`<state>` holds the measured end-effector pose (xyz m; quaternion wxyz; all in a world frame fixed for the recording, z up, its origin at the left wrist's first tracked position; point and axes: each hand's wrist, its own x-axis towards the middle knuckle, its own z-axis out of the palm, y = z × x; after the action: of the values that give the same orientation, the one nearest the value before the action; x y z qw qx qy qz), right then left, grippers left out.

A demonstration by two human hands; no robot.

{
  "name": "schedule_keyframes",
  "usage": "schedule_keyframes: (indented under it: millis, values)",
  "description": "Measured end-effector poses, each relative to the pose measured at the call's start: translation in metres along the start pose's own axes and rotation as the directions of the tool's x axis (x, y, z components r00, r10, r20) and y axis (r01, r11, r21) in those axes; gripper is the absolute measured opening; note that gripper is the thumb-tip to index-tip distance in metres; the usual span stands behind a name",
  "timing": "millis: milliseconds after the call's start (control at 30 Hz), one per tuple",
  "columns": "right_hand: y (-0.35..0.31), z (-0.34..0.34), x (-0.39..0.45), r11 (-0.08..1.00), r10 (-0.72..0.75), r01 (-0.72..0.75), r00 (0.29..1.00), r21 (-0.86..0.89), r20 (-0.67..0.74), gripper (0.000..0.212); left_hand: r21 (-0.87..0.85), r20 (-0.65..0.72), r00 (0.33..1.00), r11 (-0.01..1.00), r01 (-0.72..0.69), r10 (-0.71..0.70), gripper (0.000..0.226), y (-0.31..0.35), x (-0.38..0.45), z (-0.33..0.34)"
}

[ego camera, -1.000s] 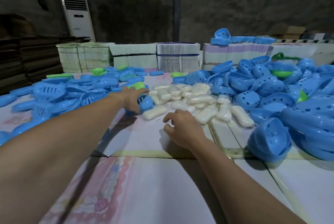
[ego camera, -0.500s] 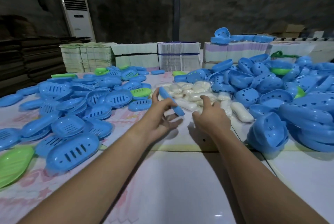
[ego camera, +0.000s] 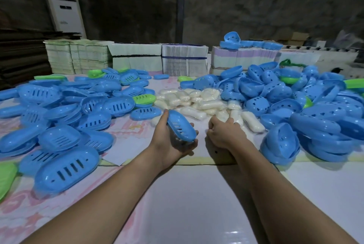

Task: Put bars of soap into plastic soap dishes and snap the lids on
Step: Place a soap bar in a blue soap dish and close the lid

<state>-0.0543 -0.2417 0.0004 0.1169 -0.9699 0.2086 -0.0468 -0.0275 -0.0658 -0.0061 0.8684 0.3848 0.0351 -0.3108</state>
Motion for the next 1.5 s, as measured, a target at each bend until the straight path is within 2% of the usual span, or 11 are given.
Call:
schedule_keyframes:
  millis: [133, 233, 367, 433, 600, 867, 1100, 1200, 1267, 1367, 1500]
  values:
    - [0.006, -0.006, -0.009, 0.990, -0.142, 0.142, 0.990, 0.023, 0.015, 0.018, 0.034, 0.004, 1.000, 0.999, 0.024, -0.025, 0.080, -0.001, 0.001, 0.000]
    - [0.012, -0.005, -0.019, 0.953, -0.221, 0.236, 0.971, 0.192, -0.096, 0.014, 0.059, -0.007, 1.000, 0.998, 0.028, -0.028, 0.080, -0.001, 0.000, 0.002]
    - [-0.005, -0.011, -0.033, 0.732, -0.278, 0.413, 0.907, 0.542, -0.316, 0.008, -0.009, -0.006, 1.000, 1.000, 0.012, -0.012, 0.069, -0.003, -0.005, 0.009]
    - [-0.018, -0.013, -0.041, 0.690, -0.337, 0.483, 0.873, 0.539, -0.352, 0.014, -0.018, 0.027, 1.000, 1.000, -0.003, 0.003, 0.069, -0.004, -0.008, 0.011]
    - [-0.036, 0.003, -0.053, 0.762, -0.464, 0.553, 0.829, 0.337, -0.311, 0.031, 0.026, 0.063, 0.998, 1.000, 0.010, -0.012, 0.065, -0.008, -0.011, 0.014]
    - [-0.031, 0.002, -0.048, 0.820, -0.408, 0.506, 0.845, 0.269, -0.344, 0.039, -0.030, 0.107, 0.994, 0.999, 0.021, -0.018, 0.064, -0.009, -0.008, 0.011]
    - [-0.026, 0.002, -0.045, 0.759, -0.422, 0.512, 0.857, 0.401, -0.295, 0.033, -0.049, 0.138, 0.990, 0.998, 0.045, -0.038, 0.063, -0.009, -0.011, 0.010]
    - [-0.021, -0.003, -0.040, 0.701, -0.395, 0.535, 0.841, 0.471, -0.369, 0.031, -0.054, 0.122, 0.992, 0.998, 0.027, -0.020, 0.063, -0.007, -0.012, 0.013]
    - [-0.012, -0.012, -0.026, 0.775, -0.275, 0.473, 0.849, 0.420, -0.451, 0.035, -0.025, 0.084, 0.996, 1.000, 0.005, -0.003, 0.065, -0.007, -0.010, 0.014]
    - [0.010, -0.032, 0.004, 0.962, -0.041, 0.158, 0.890, 0.223, -0.453, 0.047, 0.083, 0.036, 0.998, 0.996, 0.040, -0.043, 0.079, -0.008, -0.010, 0.012]
    - [0.046, -0.048, 0.039, 0.979, 0.200, -0.202, 0.929, 0.028, -0.311, 0.057, 0.088, 0.024, 0.997, 0.994, 0.068, -0.071, 0.086, -0.005, -0.008, 0.008]
